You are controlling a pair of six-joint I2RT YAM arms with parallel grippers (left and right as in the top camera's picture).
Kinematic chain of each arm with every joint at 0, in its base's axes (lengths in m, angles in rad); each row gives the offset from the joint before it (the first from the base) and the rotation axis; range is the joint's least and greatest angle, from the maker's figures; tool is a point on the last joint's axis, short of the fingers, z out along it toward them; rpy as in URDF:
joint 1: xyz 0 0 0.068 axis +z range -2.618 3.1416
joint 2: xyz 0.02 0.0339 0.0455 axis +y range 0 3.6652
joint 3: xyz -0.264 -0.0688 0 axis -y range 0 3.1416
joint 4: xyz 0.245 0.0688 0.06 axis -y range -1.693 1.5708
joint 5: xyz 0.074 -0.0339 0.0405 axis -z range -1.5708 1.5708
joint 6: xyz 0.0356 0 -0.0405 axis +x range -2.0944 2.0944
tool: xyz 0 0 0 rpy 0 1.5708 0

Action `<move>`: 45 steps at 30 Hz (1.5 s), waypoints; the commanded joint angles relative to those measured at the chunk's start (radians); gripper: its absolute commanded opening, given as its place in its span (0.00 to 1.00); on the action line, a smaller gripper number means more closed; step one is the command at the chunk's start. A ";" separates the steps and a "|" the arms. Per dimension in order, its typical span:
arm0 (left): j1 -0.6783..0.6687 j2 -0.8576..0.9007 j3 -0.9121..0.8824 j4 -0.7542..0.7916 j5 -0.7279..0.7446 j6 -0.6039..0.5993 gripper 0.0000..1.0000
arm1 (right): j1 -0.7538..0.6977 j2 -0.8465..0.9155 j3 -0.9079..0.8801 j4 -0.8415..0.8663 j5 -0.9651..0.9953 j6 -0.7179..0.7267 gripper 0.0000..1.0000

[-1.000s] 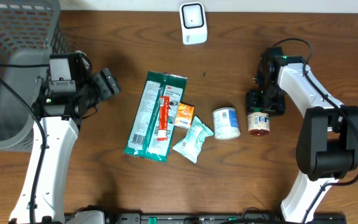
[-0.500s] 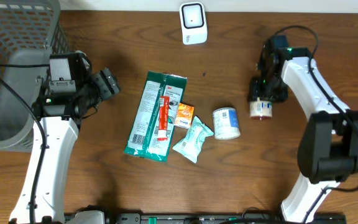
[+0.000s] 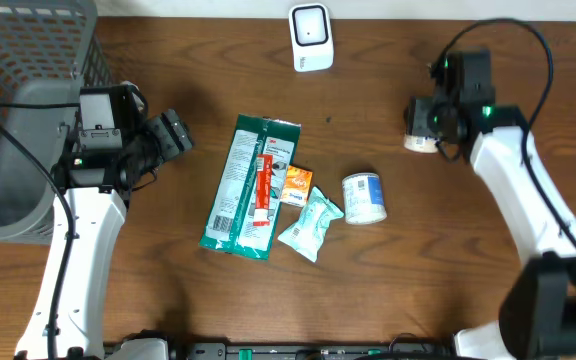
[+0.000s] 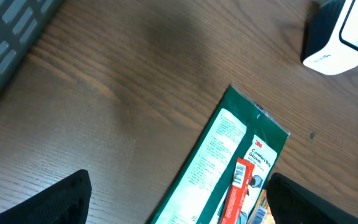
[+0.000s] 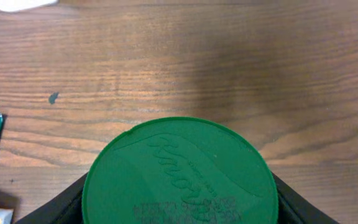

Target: Scan the item barcode

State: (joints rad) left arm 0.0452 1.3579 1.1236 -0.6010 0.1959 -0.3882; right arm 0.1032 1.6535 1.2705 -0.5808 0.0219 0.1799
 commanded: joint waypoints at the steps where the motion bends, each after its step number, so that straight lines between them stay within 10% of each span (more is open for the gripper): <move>1: 0.004 -0.006 0.021 0.000 -0.010 0.013 0.88 | 0.027 -0.129 -0.153 0.108 0.098 0.029 0.35; 13: 0.004 -0.006 0.021 0.000 -0.010 0.013 0.88 | 0.042 -0.189 -0.633 0.746 0.153 0.014 0.31; 23: 0.004 -0.006 0.021 0.000 -0.010 0.013 0.88 | 0.042 -0.189 -0.633 0.665 0.153 0.014 0.64; 28: 0.004 -0.006 0.021 0.000 -0.010 0.013 0.88 | 0.042 -0.191 -0.633 0.640 0.153 0.014 0.98; 41: 0.004 -0.006 0.021 0.000 -0.010 0.013 0.88 | 0.037 -0.402 -0.615 0.507 0.130 -0.092 0.99; 45: 0.004 -0.006 0.021 0.000 -0.010 0.013 0.88 | 0.000 -0.416 -0.365 0.155 0.077 -0.073 0.99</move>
State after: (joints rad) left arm 0.0452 1.3579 1.1236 -0.6014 0.1959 -0.3885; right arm 0.1291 1.2400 0.7071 -0.2691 0.1333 0.1104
